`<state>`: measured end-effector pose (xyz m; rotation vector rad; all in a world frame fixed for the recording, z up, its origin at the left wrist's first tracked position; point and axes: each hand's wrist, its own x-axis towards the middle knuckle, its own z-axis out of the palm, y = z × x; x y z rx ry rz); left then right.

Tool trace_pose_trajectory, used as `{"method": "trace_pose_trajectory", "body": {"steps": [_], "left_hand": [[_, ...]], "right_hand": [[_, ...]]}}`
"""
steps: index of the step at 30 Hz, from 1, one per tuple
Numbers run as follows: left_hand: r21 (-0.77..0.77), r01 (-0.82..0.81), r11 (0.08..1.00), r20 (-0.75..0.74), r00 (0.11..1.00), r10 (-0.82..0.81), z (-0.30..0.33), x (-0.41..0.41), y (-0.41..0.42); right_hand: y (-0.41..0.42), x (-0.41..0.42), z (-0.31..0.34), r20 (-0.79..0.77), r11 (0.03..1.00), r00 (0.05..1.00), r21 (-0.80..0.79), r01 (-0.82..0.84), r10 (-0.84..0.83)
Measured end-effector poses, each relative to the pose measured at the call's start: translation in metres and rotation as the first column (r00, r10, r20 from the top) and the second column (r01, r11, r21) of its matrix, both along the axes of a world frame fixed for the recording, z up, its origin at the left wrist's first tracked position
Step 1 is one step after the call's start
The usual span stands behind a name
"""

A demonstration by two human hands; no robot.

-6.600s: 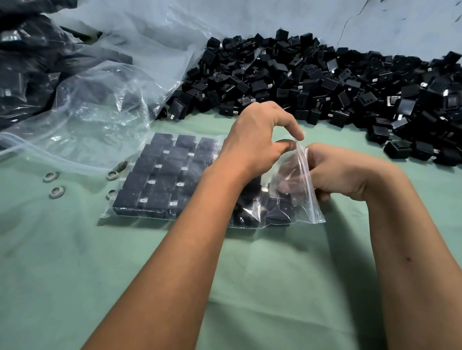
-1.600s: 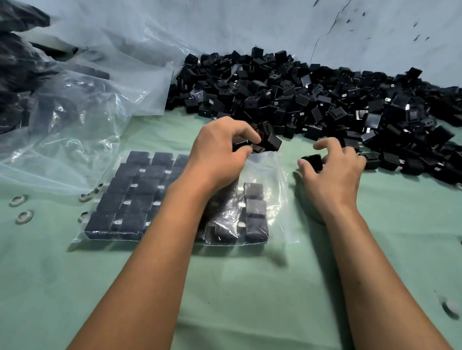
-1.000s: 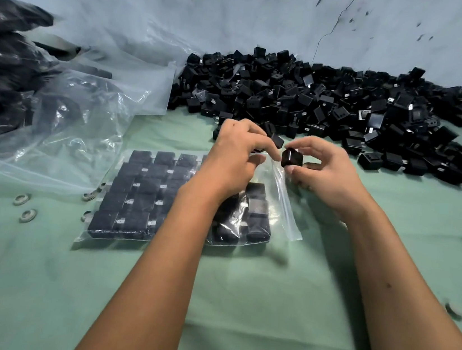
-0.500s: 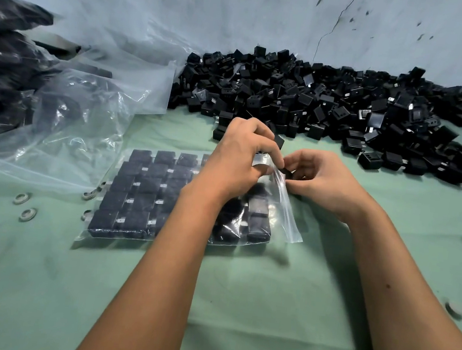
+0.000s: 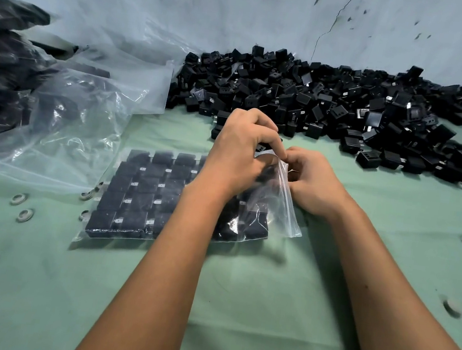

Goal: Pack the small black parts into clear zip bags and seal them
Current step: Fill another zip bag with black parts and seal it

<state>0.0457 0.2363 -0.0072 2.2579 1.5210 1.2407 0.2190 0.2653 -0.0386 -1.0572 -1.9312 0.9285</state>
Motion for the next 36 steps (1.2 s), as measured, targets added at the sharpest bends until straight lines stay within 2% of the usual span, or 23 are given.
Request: {"method": "trace_pose_trajectory", "body": {"steps": [6, 10, 14, 18, 22, 26, 28, 30, 32, 36], "left_hand": [[-0.057, -0.056, 0.997, 0.045, 0.997, 0.059, -0.001, -0.003, 0.0], [-0.087, -0.179, 0.98, 0.102, 0.977, 0.187, -0.003, -0.02, 0.004], [-0.2, -0.281, 0.939, 0.147, 0.938, 0.313, -0.008, -0.041, 0.005], [-0.305, -0.302, 0.903, 0.126, 0.927, 0.352, -0.014, -0.05, 0.005], [-0.331, -0.275, 0.903, 0.1, 0.941, 0.324, -0.016, -0.047, 0.005], [-0.322, -0.248, 0.914, 0.086, 0.953, 0.289, -0.016, -0.042, 0.004], [-0.314, -0.234, 0.92, 0.082, 0.959, 0.271, -0.015, -0.04, 0.004], [-0.312, -0.215, 0.925, 0.101, 0.961, 0.257, -0.014, -0.037, 0.003], [-0.303, -0.182, 0.935, 0.142, 0.962, 0.233, -0.012, -0.034, 0.001], [-0.196, -0.014, 0.981, 0.199, 0.979, 0.054, -0.005, -0.025, -0.001]], "right_hand": [[-0.005, 0.001, 0.005, 0.025, 0.996, 0.996, -0.045, -0.083, 0.084], [-0.012, -0.001, 0.009, -0.103, 0.981, 0.991, -0.165, -0.1, 0.084], [-0.008, -0.006, 0.005, -0.076, 0.984, 0.991, -0.153, 0.095, -0.107], [-0.006, -0.011, 0.003, -0.075, 0.984, 0.989, -0.132, 0.119, -0.129], [-0.006, -0.01, 0.002, -0.066, 0.975, 0.981, -0.14, 0.172, -0.183], [0.005, -0.007, 0.002, -0.045, 0.873, 0.875, 0.059, 0.484, -0.482], [0.01, -0.01, 0.007, -0.041, 0.867, 0.874, 0.107, 0.486, -0.485], [0.016, -0.016, 0.013, 0.063, 0.903, 0.91, 0.165, 0.396, -0.41], [0.028, -0.024, 0.019, 0.235, 0.93, 0.91, 0.221, 0.293, -0.343], [0.045, -0.042, 0.032, 0.534, 0.959, 0.799, 0.204, 0.196, -0.277]]}}
